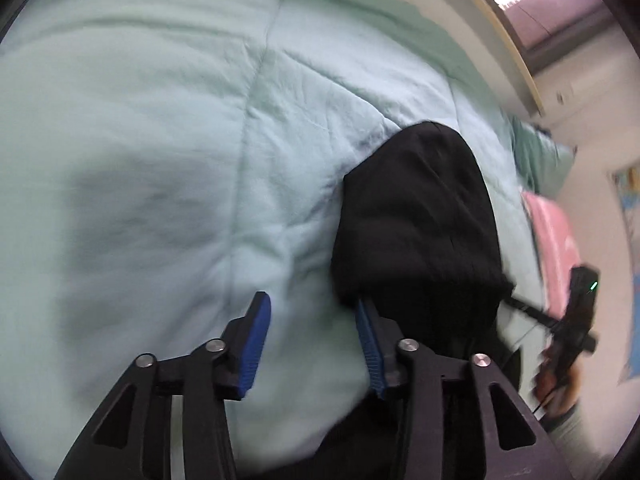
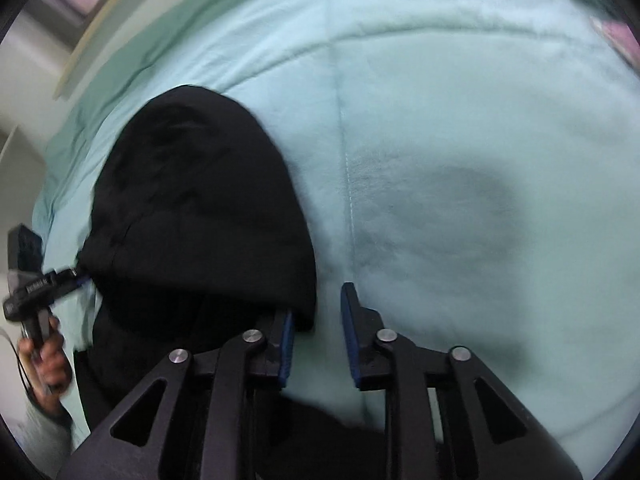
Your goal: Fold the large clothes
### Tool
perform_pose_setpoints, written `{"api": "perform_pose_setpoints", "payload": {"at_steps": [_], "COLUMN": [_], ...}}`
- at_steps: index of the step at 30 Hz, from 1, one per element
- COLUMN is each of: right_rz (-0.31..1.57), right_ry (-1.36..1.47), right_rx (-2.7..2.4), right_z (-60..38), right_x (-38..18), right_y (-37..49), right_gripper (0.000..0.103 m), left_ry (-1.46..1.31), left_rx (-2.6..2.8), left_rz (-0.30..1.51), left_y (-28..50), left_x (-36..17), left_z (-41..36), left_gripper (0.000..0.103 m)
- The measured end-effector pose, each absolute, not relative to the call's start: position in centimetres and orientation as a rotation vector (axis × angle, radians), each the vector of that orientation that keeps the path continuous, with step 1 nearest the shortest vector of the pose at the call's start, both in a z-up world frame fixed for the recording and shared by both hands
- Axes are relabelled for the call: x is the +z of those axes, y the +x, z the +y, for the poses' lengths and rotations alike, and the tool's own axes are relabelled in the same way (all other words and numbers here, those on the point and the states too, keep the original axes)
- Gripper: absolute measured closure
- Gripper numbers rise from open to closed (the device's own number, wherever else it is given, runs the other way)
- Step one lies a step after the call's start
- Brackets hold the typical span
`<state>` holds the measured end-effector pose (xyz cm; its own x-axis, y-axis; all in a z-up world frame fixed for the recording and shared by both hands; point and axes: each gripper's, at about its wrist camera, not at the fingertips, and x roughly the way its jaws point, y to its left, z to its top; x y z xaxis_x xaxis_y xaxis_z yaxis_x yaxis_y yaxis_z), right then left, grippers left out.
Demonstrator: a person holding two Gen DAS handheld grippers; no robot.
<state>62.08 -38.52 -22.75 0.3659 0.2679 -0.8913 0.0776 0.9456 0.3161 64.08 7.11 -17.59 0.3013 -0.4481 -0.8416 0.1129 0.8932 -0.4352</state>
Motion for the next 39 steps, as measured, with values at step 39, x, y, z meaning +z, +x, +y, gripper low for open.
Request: {"api": "perform_pose_setpoints", "payload": {"at_steps": [39], "right_rz": [1.147], "right_ry": [0.200], "right_rx": [0.335], "right_z": [-34.6], "right_x": [-18.1], "right_y": [70.7], "right_gripper": [0.050], "left_ry": [-0.133], "left_rx": [-0.629], "left_rz": [1.179], "left_y": [73.5], "left_x": [-13.3], "left_z": [-0.5], "left_gripper": [0.030]}}
